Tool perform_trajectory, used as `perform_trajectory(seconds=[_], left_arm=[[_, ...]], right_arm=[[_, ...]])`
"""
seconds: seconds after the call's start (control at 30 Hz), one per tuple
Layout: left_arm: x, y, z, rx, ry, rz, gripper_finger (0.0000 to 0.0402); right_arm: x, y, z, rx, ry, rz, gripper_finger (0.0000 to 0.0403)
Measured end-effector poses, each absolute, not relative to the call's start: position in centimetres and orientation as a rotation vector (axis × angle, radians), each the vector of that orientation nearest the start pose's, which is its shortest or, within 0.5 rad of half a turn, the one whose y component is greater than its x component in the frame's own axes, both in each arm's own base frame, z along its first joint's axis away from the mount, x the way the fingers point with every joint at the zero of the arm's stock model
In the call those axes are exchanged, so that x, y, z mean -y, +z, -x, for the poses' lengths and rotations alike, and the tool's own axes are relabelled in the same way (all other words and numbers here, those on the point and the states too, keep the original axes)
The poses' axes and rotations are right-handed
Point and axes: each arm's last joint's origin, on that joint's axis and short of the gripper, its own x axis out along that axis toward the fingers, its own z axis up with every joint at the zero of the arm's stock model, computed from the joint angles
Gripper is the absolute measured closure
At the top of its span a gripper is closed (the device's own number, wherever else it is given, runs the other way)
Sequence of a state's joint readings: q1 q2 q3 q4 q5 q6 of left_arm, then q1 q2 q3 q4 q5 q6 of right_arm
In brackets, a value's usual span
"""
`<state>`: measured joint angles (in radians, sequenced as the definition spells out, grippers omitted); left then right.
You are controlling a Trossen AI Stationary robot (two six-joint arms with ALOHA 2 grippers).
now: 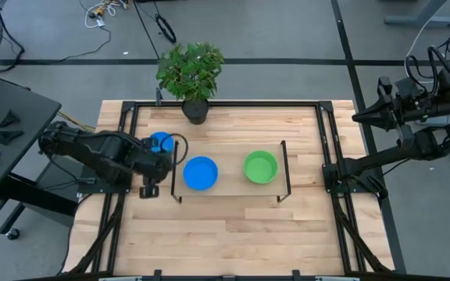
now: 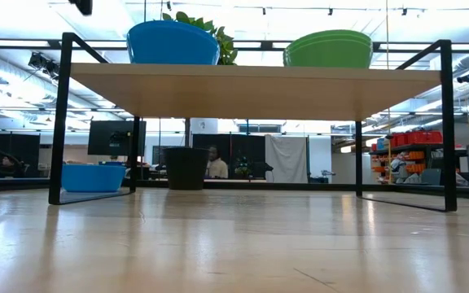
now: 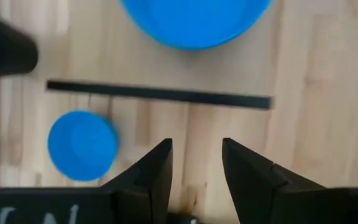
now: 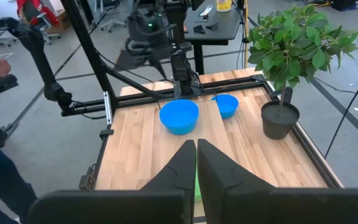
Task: Pick & Place Mini bowls
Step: Stack the blue bowl on the blue bowls on the shelf
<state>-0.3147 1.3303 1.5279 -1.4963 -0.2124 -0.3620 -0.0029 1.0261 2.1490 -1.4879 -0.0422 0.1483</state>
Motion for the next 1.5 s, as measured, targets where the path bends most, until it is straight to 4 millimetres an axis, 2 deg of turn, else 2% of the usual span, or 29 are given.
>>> perform_trajectory(seconds=[0.3, 0.53, 1.1, 1.5], left_arm=[[2.0, 36.8, -20.1, -1.329, 0.239, -0.007, 0.0257], [-1.3, 36.6, -20.4, -1.346, 0.372, 0.091, 0.0257], [-7.4, 36.5, -18.8, -1.332, 0.647, 0.395, 0.0257], [-10.3, 36.5, -17.4, -1.325, 0.745, 0.465, 0.0257]], right_arm=[[-0.1, 54.2, -2.5, -0.367, 0.012, -0.155, 0.0382], [-0.1, 54.2, -2.5, -0.367, 0.012, -0.155, 0.0382], [-0.1, 54.2, -2.6, -0.367, 0.012, -0.155, 0.0382], [-0.1, 54.2, -2.5, -0.367, 0.012, -0.155, 0.0382]])
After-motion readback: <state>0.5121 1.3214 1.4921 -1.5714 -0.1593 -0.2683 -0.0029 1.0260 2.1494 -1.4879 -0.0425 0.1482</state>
